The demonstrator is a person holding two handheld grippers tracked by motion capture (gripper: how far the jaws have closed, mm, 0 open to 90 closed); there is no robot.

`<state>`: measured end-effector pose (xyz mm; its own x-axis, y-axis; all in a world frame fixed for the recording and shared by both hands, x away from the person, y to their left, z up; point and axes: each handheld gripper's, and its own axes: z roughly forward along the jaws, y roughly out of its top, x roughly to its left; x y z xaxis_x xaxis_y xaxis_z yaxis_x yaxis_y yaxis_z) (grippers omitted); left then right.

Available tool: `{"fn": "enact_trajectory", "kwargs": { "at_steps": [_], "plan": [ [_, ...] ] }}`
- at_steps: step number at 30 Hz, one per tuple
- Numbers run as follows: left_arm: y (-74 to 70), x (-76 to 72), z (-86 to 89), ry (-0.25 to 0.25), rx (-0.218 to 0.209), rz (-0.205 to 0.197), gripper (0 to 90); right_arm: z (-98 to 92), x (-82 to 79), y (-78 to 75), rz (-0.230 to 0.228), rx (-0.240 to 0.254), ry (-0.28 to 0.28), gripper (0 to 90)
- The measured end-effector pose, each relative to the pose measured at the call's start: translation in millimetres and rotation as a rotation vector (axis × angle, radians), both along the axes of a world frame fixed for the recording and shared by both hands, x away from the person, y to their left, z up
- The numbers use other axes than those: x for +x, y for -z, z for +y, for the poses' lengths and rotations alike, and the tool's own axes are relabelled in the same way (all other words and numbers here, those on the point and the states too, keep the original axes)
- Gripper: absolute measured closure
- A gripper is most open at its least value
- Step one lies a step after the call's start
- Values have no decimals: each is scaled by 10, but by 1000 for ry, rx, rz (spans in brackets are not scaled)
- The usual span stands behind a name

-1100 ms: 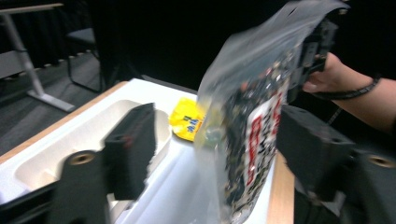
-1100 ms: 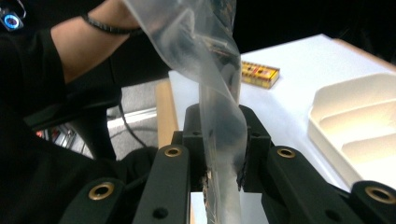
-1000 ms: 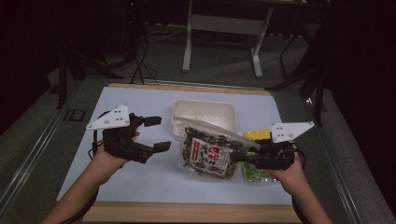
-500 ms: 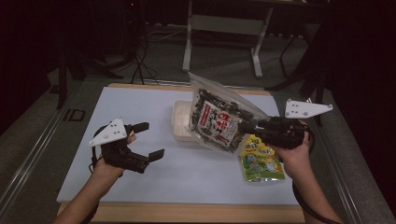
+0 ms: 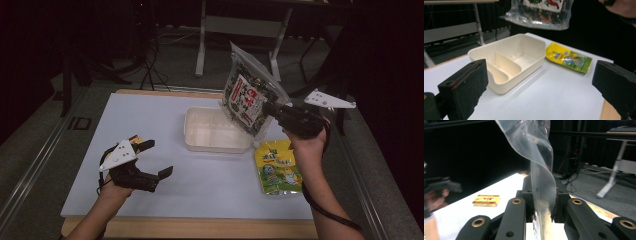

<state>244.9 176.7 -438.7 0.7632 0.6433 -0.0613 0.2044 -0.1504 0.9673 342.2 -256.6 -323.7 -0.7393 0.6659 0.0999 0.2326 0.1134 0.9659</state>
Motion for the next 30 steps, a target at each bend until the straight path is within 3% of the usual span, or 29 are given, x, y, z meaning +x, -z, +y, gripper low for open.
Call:
{"fn": "enact_trajectory", "kwargs": {
  "at_steps": [4, 12, 21, 30],
  "plan": [
    [99, -20, -15, -6, 11, 1, 7, 25, 75, 68, 19, 11, 35, 772],
    [264, -68, -11, -8, -9, 20, 7, 94, 175, 255, 46, 3, 65, 772],
    [395, -87, 13, -21, -41, 39, 7, 198, 365, 520, 93, -9, 50, 771],
    [416, -83, 32, -25, -46, 39, 7, 317, 495, 736, 94, -57, 37, 772]
  ]
}}
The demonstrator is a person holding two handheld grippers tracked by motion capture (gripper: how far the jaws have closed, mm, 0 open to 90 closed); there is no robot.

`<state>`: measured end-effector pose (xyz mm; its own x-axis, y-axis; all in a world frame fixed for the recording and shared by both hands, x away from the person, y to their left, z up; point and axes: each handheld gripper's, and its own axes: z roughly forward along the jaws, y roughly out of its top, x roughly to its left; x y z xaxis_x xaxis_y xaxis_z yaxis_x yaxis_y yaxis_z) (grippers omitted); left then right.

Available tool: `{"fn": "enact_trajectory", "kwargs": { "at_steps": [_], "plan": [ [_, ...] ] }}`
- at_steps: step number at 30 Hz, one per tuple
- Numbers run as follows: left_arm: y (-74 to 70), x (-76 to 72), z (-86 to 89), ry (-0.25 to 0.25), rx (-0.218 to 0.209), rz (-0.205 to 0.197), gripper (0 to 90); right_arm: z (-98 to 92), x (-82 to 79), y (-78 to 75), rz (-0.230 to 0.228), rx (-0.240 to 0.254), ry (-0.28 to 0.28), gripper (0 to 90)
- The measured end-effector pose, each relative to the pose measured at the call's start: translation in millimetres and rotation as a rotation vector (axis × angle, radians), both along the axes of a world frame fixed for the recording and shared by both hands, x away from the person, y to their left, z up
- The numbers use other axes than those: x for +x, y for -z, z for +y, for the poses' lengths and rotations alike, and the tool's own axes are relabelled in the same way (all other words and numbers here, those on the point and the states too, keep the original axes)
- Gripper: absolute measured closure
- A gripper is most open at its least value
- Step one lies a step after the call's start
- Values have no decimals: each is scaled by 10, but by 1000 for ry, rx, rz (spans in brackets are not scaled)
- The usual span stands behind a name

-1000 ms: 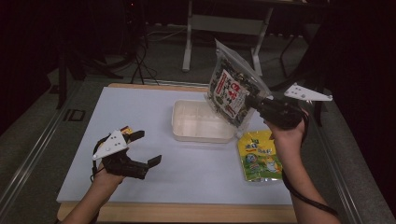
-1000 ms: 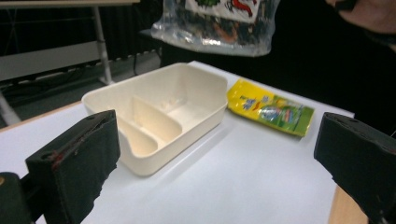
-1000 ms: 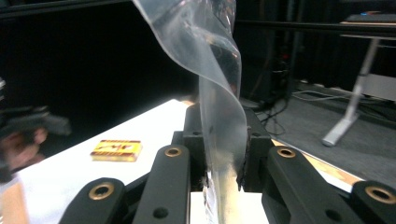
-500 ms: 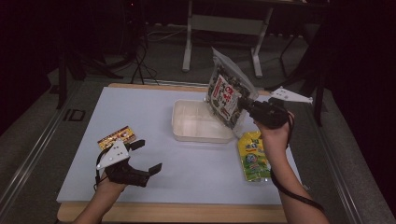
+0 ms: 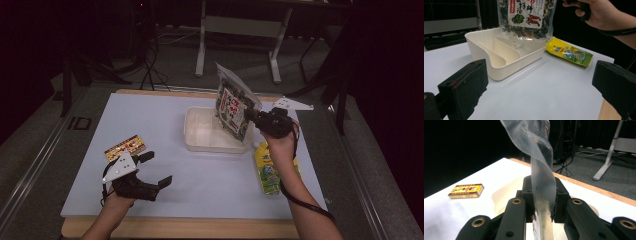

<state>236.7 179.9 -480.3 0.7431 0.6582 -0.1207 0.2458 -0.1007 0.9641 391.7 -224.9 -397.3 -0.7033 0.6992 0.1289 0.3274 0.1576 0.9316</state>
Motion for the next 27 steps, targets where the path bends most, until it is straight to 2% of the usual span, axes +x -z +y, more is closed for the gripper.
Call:
{"fn": "enact_trajectory", "kwargs": {
  "at_steps": [3, 11, 17, 23, 26, 27],
  "plan": [
    [15, 5, 1, 2, 0, 3, 7, 26, 38, 55, -2, -16, 1, 772],
    [38, 10, 0, 2, 0, 7, 7, 20, 143, 203, 18, -19, -12, 772],
    [64, 13, 15, -3, 2, 11, 7, 31, 165, 257, 18, -21, -17, 772],
    [71, 19, 39, -10, 2, 15, 7, 38, 191, 370, 45, 0, -10, 771],
    [77, 22, 47, -13, 4, 18, 7, 50, 205, 465, 62, -21, -11, 771],
    [80, 23, 49, -12, 2, 20, 7, 24, 209, 482, 61, -5, -10, 771]
  ]
}}
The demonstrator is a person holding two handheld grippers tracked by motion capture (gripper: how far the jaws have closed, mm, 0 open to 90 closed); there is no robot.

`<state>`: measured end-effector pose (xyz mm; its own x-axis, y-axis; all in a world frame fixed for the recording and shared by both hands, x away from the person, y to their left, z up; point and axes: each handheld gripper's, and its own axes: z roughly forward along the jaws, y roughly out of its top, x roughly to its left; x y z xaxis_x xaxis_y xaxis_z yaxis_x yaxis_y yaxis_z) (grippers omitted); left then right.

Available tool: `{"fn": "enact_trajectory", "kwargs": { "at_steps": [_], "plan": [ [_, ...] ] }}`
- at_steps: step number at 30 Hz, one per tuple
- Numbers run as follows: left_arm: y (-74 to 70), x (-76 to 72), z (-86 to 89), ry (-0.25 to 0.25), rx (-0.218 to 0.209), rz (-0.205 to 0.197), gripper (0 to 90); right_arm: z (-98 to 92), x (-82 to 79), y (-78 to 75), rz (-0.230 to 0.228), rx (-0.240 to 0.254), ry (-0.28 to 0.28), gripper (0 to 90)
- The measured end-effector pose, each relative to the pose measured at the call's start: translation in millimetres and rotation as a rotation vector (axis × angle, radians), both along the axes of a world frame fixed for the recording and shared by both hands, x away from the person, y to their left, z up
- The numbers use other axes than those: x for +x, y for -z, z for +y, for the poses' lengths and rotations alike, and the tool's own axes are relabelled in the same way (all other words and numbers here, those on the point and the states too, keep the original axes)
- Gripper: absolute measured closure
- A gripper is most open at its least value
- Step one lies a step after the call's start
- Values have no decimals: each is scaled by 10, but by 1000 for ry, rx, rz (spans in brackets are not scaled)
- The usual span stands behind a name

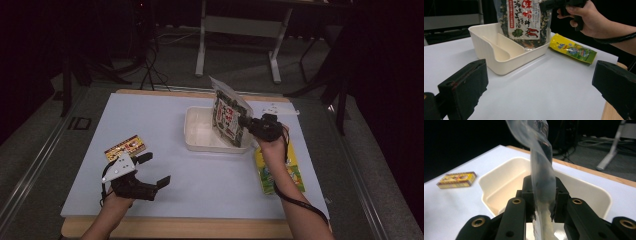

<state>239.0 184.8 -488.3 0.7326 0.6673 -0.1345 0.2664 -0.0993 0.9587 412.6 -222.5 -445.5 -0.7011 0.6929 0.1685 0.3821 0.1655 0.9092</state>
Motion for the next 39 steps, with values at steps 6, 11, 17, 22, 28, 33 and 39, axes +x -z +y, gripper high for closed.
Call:
{"fn": "enact_trajectory", "kwargs": {
  "at_steps": [6, 11, 17, 22, 28, 33, 39],
  "plan": [
    [20, 9, -16, -5, 11, 8, 7, -84, 27, 30, 9, 26, 11, 769],
    [26, 16, -24, -11, 6, 10, 7, -51, 43, 4, 17, 8, 12, 757],
    [48, 28, -20, -8, -16, 15, 7, -84, 10, -75, 32, 6, 44, 618],
    [62, 28, -40, 7, -28, 18, 7, -155, -76, -190, 7, -15, 71, 431],
    [57, 21, -61, 32, -50, 7, 7, -269, -237, -244, 3, -22, 81, 250],
    [56, 10, -66, 28, -44, -21, 7, -411, -439, -300, -13, 6, 63, 131],
    [83, 13, -52, 23, -43, -25, 25, -580, -676, -365, -56, -33, 80, 144]
  ]
}}
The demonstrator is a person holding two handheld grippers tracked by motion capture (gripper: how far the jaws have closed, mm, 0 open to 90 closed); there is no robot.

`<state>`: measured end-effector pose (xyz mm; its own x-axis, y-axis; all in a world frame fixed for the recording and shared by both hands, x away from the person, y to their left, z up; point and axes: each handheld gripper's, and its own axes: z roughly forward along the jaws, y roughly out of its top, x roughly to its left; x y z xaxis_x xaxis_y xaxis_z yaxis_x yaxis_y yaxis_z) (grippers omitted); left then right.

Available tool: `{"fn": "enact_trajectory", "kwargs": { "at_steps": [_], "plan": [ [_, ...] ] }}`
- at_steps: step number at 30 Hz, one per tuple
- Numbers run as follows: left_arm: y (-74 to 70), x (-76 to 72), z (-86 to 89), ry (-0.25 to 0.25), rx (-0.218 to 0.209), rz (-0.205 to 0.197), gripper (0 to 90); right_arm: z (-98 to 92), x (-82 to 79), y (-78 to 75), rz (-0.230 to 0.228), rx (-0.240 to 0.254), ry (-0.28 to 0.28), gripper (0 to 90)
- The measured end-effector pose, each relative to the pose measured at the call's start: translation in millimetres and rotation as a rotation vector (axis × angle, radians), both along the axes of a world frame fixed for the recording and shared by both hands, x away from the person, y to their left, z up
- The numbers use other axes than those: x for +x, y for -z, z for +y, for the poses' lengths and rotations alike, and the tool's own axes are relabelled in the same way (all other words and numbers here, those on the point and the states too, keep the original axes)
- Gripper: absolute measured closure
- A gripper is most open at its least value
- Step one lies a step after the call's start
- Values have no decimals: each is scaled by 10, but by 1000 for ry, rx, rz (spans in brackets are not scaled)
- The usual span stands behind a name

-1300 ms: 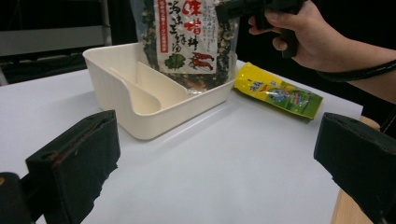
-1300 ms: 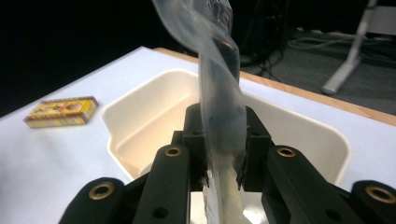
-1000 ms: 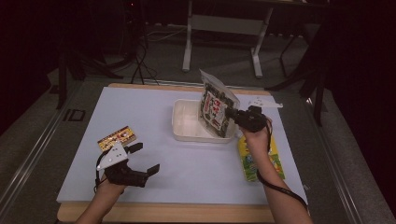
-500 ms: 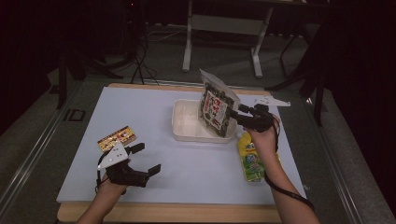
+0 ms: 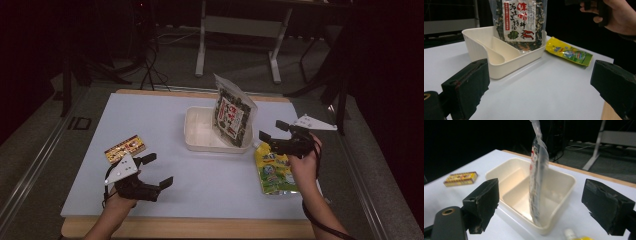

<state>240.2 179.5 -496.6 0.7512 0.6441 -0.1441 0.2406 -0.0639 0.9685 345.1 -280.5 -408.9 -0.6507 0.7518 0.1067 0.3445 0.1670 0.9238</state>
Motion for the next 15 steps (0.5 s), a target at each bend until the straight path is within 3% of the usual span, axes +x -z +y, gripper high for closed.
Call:
{"fn": "enact_trajectory", "kwargs": {
  "at_steps": [5, 10, 15],
  "plan": [
    [-3, -6, -4, 2, 10, -4, 25, -187, -127, 6, -40, -40, 35, 144],
    [26, 6, -38, 15, 52, 15, 25, -372, -186, 70, -12, -73, -3, 156],
    [55, 3, -66, 34, 37, 34, 32, -518, -225, 148, -4, -85, -9, 165]
  ]
}}
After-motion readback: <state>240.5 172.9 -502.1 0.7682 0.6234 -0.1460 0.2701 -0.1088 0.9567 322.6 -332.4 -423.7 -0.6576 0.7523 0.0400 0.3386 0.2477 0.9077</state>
